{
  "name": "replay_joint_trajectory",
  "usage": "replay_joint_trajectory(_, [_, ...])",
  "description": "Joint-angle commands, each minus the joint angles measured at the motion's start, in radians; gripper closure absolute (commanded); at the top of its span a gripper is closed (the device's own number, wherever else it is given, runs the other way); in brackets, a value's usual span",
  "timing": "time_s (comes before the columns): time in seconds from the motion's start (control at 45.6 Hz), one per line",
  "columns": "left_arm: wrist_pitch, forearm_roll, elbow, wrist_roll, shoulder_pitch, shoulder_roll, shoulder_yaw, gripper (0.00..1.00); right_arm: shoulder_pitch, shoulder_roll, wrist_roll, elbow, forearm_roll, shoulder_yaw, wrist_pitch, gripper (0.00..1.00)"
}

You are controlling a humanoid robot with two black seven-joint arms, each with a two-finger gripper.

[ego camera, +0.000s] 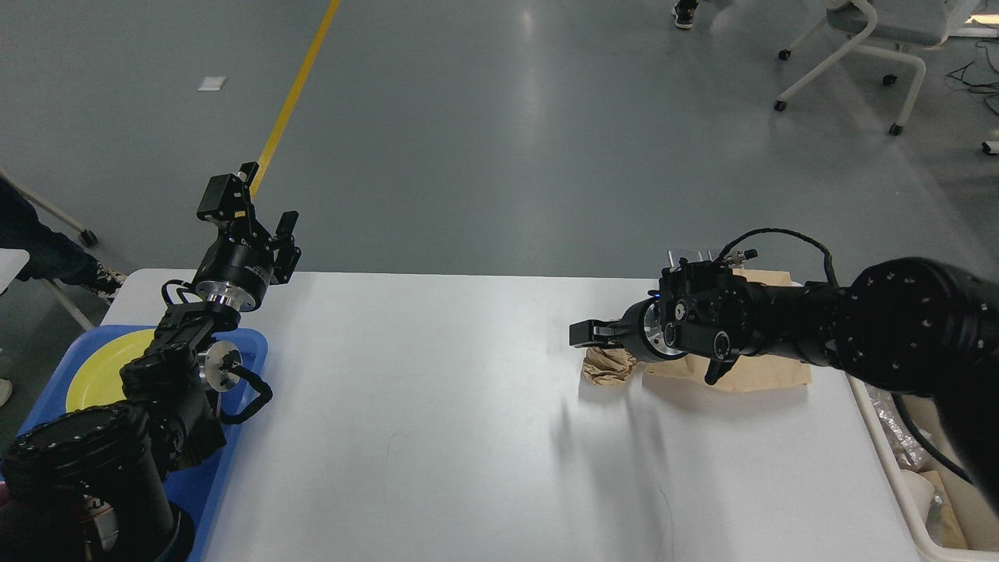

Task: Tidy desktop
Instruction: 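Reach the right gripper to the crumpled brown paper scrap and grasp it, then lift the paper scrap over the bin and release it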

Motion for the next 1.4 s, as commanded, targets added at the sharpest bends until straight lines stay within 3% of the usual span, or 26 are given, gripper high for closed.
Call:
replay_joint_trajectory(0.0, [0.0, 0.0, 0.0, 0.0, 0.0, 0.0, 0.0, 0.04, -0.063, 0.018, -0.055, -0.08, 0.0, -0.029, -0.004, 0.0])
replay_joint_trajectory(0.307, [0.0, 0.0, 0.0, 0.0, 0.0, 0.0, 0.0, 0.04, -0.132, 0.022, -0.06, -0.148, -0.003, -0.039, -0.043, 0.03])
replay_joint_trajectory(0.526, [0.0, 0.0, 0.0, 0.0, 0.0, 0.0, 0.0, 0.04, -0.165, 0.024, -0.061, -0.162, 0.0, -0.035, -0.046, 0.42])
replay_joint_trajectory(0.723, [0.0, 0.0, 0.0, 0.0, 0.0, 0.0, 0.0, 0.04, -0.168, 0.024, -0.061, -0.155, 0.002, -0.026, -0.044, 0.86])
replay_joint_trajectory(0.811, [0.0, 0.0, 0.0, 0.0, 0.0, 0.0, 0.0, 0.04, -0.169, 0.025, -0.061, -0.149, 0.002, -0.015, -0.044, 0.99])
replay_joint_trajectory(1.118, [0.0, 0.0, 0.0, 0.0, 0.0, 0.0, 0.0, 0.04, -0.105, 0.001, -0.06, -0.056, 0.003, -0.012, -0.04, 1.0])
replay_joint_trajectory(1.249, [0.0, 0.0, 0.0, 0.0, 0.0, 0.0, 0.0, 0.04, -0.028, -0.071, -0.06, 0.059, 0.002, 0.022, -0.038, 1.0])
replay_joint_trajectory(1.381, [0.0, 0.0, 0.0, 0.0, 0.0, 0.0, 0.0, 0.04, 0.105, -0.237, -0.058, 0.263, -0.003, 0.106, -0.032, 1.0])
